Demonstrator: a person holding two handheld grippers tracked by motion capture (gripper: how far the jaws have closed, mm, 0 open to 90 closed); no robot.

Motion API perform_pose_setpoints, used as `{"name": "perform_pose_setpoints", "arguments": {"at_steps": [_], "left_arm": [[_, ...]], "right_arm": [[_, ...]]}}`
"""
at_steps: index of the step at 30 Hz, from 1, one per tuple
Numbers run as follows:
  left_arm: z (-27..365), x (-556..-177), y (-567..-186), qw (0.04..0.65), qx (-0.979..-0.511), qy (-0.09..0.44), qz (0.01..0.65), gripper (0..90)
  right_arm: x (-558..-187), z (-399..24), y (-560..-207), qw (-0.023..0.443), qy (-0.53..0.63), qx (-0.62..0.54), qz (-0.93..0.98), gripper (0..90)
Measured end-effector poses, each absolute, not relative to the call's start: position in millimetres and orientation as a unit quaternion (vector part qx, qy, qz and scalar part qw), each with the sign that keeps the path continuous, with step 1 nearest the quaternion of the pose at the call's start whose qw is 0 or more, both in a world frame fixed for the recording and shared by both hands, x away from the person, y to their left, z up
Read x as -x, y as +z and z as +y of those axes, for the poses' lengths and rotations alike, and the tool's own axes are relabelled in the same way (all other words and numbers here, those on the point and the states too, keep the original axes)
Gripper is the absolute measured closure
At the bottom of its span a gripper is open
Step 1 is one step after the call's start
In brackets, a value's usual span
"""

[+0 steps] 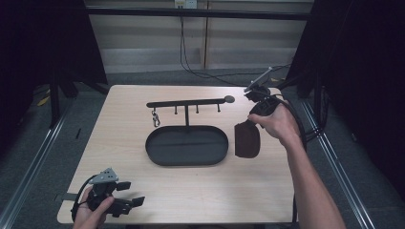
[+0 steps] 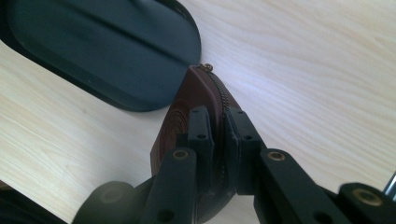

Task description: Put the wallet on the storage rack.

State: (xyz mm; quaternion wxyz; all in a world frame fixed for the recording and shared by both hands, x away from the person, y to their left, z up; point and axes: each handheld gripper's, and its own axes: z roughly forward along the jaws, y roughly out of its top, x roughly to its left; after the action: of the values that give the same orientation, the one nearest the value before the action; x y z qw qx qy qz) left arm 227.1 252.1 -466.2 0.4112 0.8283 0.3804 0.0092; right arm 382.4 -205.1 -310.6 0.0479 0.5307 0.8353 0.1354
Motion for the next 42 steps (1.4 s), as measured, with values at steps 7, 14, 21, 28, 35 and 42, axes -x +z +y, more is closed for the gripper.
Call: {"name": "perform_pose_setpoints", "arguments": {"at_steps": [7, 14, 21, 28, 35, 42], "left_arm": [[252.1, -227.3, -466.3, 0.411, -0.828, 0.007, 0.382, 16.4], [252.7, -227.2, -465.2, 0.421, -0.825, 0.007, 0.378, 16.3], [252.5, -229.2, -465.3, 0.423, -0.824, 0.008, 0.377, 16.4], [253.7, -229.9, -464.7, 0.423, -0.821, 0.013, 0.383, 16.4], [253.8, -230.1, -465.4, 0.419, -0.824, 0.013, 0.382, 16.4], [253.3, -229.3, -464.7, 0.417, -0.826, 0.013, 0.378, 16.4]], "right_arm": [[-385.3, -194.1, -303.5, 0.047, 0.151, -0.521, 0.839, 81.7], [-392.2, -181.1, -307.7, 0.036, 0.176, -0.513, 0.839, 82.1], [-397.1, -177.2, -308.4, 0.026, 0.197, -0.508, 0.838, 82.1], [-400.5, -175.0, -313.3, 0.014, 0.221, -0.509, 0.832, 82.3], [-405.6, -172.0, -323.6, 0.008, 0.235, -0.514, 0.825, 82.5], [-405.4, -171.7, -323.9, 0.009, 0.255, -0.516, 0.818, 82.7]]}}
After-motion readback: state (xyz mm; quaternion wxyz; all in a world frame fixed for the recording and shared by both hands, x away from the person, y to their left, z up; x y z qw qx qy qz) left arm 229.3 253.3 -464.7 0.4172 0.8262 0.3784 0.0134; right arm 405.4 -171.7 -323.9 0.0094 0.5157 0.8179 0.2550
